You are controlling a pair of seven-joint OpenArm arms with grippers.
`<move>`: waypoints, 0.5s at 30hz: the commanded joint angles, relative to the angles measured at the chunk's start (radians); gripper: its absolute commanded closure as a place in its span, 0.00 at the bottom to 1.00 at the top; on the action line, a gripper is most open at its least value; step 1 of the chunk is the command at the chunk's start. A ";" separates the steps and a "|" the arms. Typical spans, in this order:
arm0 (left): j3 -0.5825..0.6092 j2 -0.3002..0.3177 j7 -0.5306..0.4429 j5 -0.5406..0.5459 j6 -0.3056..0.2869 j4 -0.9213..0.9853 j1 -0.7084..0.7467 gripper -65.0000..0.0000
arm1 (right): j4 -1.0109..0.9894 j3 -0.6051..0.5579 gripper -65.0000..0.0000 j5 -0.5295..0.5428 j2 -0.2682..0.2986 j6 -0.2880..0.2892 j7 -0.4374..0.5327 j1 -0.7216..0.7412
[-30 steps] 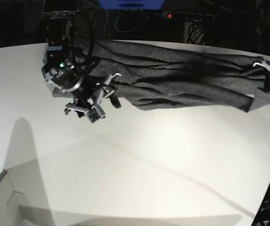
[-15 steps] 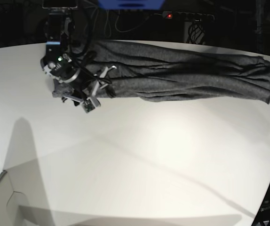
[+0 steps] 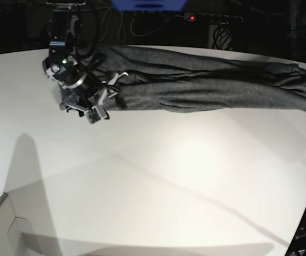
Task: Layout the t-shirt on the table in an organized manner, then fold the t-shirt properly
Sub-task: 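Lower the folded side with both grippers and release it onto the strip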
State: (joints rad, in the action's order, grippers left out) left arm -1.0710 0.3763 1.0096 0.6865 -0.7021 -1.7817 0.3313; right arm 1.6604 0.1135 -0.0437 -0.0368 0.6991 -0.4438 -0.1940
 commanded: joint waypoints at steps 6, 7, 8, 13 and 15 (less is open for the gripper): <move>-0.005 0.020 -0.022 -0.044 0.004 0.093 -0.062 1.00 | 0.017 0.038 0.48 0.020 0.008 -0.001 0.032 -0.015; -0.004 0.020 -0.022 -0.050 0.004 0.107 -0.073 1.00 | 0.017 0.044 0.48 0.021 0.008 -0.001 0.032 -0.017; -0.002 0.020 -0.022 -0.058 0.004 0.122 -0.080 1.00 | 0.017 0.045 0.48 0.021 0.008 -0.001 0.032 -0.019; -0.002 0.020 -0.022 -0.104 0.004 0.213 -0.120 1.00 | 0.021 0.045 0.48 0.020 0.015 -0.001 0.032 -0.022; -0.002 0.020 -0.024 -0.124 0.004 0.251 -0.137 1.00 | 0.019 0.045 0.48 0.021 0.022 -0.001 0.032 -0.022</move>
State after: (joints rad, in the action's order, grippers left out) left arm -1.0679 0.3737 0.9993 0.5449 -0.7002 -1.5135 0.2008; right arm 1.6604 0.1570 -0.0402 -0.0200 0.6987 -0.4397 -0.2234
